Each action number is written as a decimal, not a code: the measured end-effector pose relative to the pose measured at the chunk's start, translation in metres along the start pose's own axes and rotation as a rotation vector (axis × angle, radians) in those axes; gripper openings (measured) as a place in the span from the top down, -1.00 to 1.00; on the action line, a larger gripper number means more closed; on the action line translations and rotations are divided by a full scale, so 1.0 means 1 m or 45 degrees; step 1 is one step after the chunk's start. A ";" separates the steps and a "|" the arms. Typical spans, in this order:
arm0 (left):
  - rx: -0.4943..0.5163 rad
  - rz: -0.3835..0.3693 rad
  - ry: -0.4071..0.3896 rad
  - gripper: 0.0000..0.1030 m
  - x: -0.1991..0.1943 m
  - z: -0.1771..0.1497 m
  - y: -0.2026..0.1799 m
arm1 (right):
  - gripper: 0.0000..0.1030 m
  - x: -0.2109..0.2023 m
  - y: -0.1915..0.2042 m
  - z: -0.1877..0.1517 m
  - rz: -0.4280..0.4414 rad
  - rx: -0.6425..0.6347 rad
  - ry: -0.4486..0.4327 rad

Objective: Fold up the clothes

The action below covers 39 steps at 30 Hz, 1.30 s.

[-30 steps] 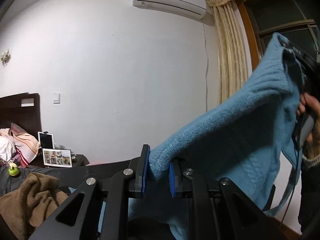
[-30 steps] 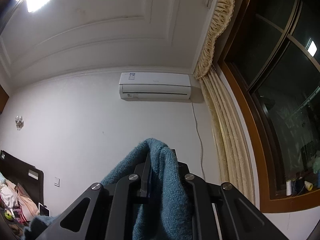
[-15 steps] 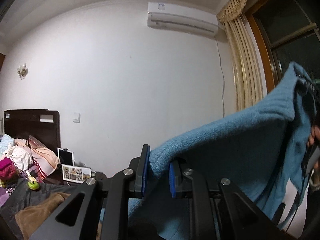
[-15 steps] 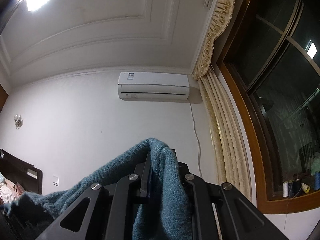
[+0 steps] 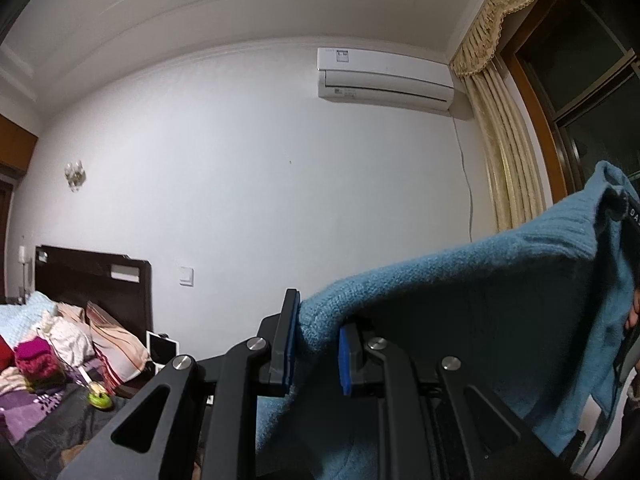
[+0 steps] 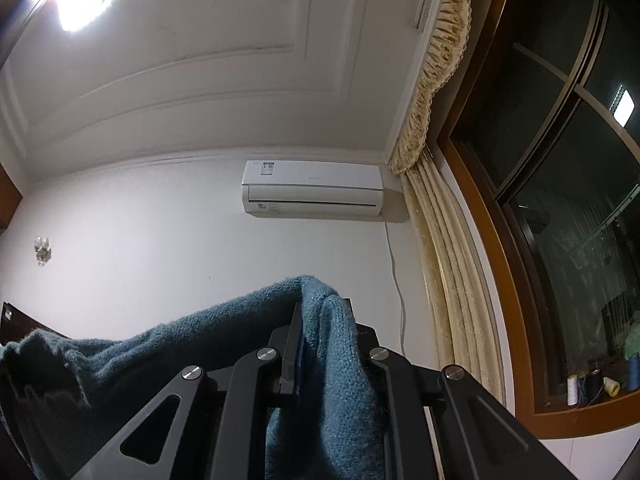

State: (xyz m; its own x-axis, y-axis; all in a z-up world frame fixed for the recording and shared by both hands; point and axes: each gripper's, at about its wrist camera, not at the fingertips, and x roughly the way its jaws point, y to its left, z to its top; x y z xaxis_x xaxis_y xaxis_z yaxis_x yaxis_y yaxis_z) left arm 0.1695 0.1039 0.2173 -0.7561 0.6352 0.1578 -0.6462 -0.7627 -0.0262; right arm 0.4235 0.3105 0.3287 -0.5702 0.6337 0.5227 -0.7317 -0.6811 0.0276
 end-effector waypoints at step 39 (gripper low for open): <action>0.010 0.122 -0.543 0.63 -0.135 0.070 0.029 | 0.72 -0.090 -0.014 0.057 -0.001 -0.051 -0.330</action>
State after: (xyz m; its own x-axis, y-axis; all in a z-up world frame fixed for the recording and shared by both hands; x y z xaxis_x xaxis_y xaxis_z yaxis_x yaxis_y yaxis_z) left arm 0.2598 -0.0123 0.2646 -0.7011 0.4553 0.5488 -0.5728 -0.8180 -0.0531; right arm 0.5061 0.2420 0.3294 -0.4585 0.5154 0.7240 -0.7493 -0.6622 -0.0031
